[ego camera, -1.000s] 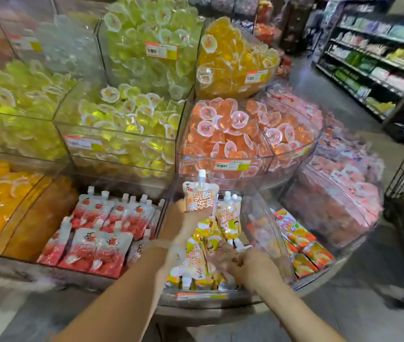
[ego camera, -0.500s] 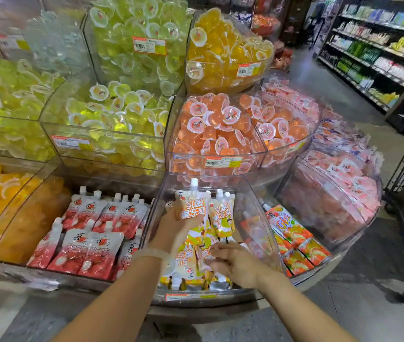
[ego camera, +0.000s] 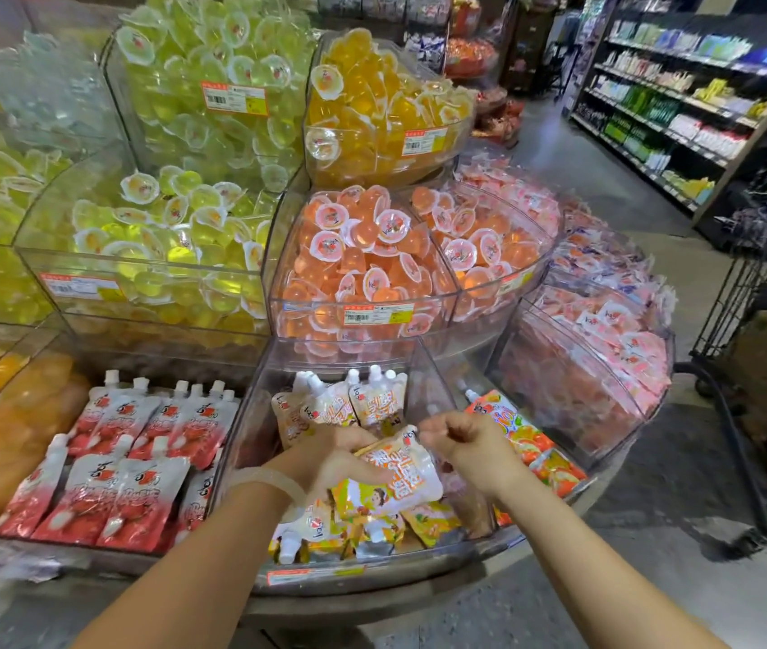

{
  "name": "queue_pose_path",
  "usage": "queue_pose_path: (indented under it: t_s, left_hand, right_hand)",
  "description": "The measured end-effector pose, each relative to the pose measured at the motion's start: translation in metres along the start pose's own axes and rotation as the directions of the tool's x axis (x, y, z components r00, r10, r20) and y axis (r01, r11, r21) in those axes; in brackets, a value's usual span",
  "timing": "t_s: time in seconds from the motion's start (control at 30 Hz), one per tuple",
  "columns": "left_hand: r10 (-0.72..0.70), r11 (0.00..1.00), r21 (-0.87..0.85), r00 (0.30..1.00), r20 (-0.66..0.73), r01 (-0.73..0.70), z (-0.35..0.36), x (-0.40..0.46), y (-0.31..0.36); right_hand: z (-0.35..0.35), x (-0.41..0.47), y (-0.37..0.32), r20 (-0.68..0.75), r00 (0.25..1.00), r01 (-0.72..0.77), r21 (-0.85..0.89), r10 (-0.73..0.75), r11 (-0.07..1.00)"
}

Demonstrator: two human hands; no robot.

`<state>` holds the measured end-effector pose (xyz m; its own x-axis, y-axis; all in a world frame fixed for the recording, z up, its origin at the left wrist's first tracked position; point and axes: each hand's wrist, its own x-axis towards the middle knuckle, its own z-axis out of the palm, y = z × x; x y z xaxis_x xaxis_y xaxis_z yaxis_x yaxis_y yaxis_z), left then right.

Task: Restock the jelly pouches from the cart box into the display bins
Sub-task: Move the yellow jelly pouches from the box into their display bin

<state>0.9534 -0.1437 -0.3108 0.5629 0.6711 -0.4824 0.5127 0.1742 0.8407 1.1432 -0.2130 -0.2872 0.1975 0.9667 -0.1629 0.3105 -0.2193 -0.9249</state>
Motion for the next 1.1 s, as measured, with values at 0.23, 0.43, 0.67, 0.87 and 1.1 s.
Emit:
queue_pose_path:
  t_s: [0.23, 0.43, 0.67, 0.87, 1.1]
  left_hand:
    - [0.069, 0.997, 0.006, 0.924, -0.376, -0.072, 0.013, 0.025, 0.000]
    - [0.293, 0.951, 0.198, 0.895, -0.337, -0.237, 0.049, 0.070, 0.001]
    - [0.362, 0.751, 0.660, 0.843, -0.398, -0.011, 0.062, 0.064, -0.024]
    - [0.355, 0.743, 0.658, 0.904, -0.238, -0.118, 0.054, 0.057, -0.031]
    - [0.199, 0.592, 0.803, 0.955, -0.219, 0.061, 0.043, 0.028, -0.031]
  right_hand:
    - [0.004, -0.016, 0.013, 0.137, 0.987, -0.021, -0.383, 0.080, 0.924]
    - [0.022, -0.023, 0.021, 0.045, 0.996, -0.020, -0.751, 0.081, 0.660]
    - [0.039, -0.012, 0.032, -0.028, 0.971, -0.155, -0.830, 0.237, 0.536]
    - [0.043, -0.006, 0.029, -0.048, 0.960, -0.196, -0.818, 0.275, 0.540]
    - [0.047, 0.014, 0.028, 0.108, 0.985, 0.163, -0.816, -0.131, 0.554]
